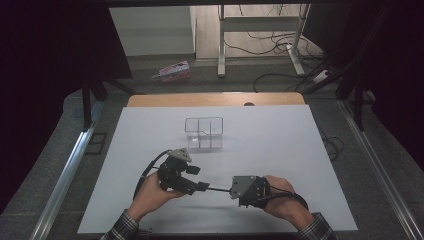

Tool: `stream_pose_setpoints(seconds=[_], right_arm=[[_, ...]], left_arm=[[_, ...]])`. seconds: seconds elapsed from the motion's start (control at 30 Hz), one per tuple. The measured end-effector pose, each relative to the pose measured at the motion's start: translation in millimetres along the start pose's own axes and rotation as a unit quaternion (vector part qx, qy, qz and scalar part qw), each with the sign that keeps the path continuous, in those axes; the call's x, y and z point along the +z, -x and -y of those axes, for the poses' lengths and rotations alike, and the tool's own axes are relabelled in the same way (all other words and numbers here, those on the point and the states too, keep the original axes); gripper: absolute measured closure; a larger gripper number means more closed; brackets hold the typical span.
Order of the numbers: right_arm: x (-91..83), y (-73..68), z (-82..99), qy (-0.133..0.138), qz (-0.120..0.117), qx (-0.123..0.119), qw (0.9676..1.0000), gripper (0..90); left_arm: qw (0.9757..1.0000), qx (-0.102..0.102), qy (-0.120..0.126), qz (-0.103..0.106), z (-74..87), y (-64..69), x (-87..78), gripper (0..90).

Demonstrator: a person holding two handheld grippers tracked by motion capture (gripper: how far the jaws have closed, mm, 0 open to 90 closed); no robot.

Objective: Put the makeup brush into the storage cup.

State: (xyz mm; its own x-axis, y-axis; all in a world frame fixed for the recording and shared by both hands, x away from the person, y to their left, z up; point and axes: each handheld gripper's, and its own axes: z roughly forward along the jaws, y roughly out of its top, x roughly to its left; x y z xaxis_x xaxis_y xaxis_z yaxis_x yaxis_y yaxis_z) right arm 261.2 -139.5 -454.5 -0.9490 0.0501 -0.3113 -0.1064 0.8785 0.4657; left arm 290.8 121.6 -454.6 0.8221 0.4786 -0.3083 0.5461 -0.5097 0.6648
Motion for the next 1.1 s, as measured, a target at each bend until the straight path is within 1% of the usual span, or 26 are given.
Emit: stream_pose_setpoints(seconds=[0.1,0.13,0.23,0.27,0.33,0.43,0.47,0.5,0.53,0.6,0.67,0.87,0.93,0.97,1.03,1.1], right_arm=[[-0.8,1.0,1.6,0.003,0.001,0.01,0.9999,85.3],[-1.3,1.1,2.1,0.003,0.003,0.018,0.9998,85.2],[-3.0,2.1,4.0,0.002,0.006,0.032,0.9995,85.2],[-3.2,2.9,5.0,0.002,0.005,0.032,0.9995,85.3],[-3.3,3.2,6.6,0.002,0.007,0.039,0.9992,85.2],[-3.6,3.5,8.8,0.004,0.01,0.05,0.9987,85.2],[-3.8,3.8,9.4,0.003,0.015,0.052,0.9986,85.2],[-4.5,4.1,10.1,0.001,0.014,0.057,0.9983,85.2],[-4.8,4.8,10.8,0.002,0.016,0.058,0.9982,85.1],[-5.6,5.1,12.1,0.002,0.018,0.067,0.9976,85.1],[-6.4,6.1,13.6,0.004,0.019,0.074,0.997,85.1],[-8.7,8.1,17.2,0.012,0.023,0.101,0.9945,85.1],[-9.5,9.0,18.2,0.014,0.026,0.107,0.9938,85.1],[-9.9,9.1,18.6,0.017,0.027,0.113,0.9931,85.1],[-10.7,10.1,19.6,0.022,0.028,0.123,0.9918,85.1],[-10.9,10.1,20.2,0.029,0.029,0.135,0.99,85.1]], left_arm=[[0.9998,-0.009,0.01,-0.012,2.5,-3.0,-4.5,18.4],[0.9997,-0.014,0.012,-0.018,3.6,-3.6,-6.3,16.3],[0.9991,-0.026,0.018,-0.03,7.0,-5.6,-11.1,12.7],[0.9988,-0.029,0.022,-0.032,8.1,-5.9,-12.1,11.6],[0.9985,-0.033,0.023,-0.038,10.0,-6.3,-14.7,10.1],[0.9982,-0.038,0.026,-0.04,12.1,-7.3,-17.6,8.0],[0.9979,-0.042,0.03,-0.039,12.9,-7.6,-18.0,7.5],[0.9979,-0.043,0.03,-0.039,13.7,-8.1,-19.1,7.4],[0.9974,-0.047,0.035,-0.042,14.7,-8.2,-19.2,7.3],[0.9969,-0.047,0.033,-0.055,16.9,-8.9,-20.6,7.2],[0.9962,-0.05,0.036,-0.061,19.5,-9.6,-21.9,7.3],[0.9945,-0.073,0.053,-0.054,26.5,-13.6,-25.9,8.5],[0.9937,-0.079,0.059,-0.053,28.3,-14.1,-27.2,8.7],[0.9931,-0.083,0.064,-0.053,29.3,-13.9,-27.9,8.9],[0.9926,-0.084,0.07,-0.053,31.1,-13.9,-29.2,9.3],[0.9924,-0.081,0.074,-0.056,33.0,-13.7,-30.1,9.9]])
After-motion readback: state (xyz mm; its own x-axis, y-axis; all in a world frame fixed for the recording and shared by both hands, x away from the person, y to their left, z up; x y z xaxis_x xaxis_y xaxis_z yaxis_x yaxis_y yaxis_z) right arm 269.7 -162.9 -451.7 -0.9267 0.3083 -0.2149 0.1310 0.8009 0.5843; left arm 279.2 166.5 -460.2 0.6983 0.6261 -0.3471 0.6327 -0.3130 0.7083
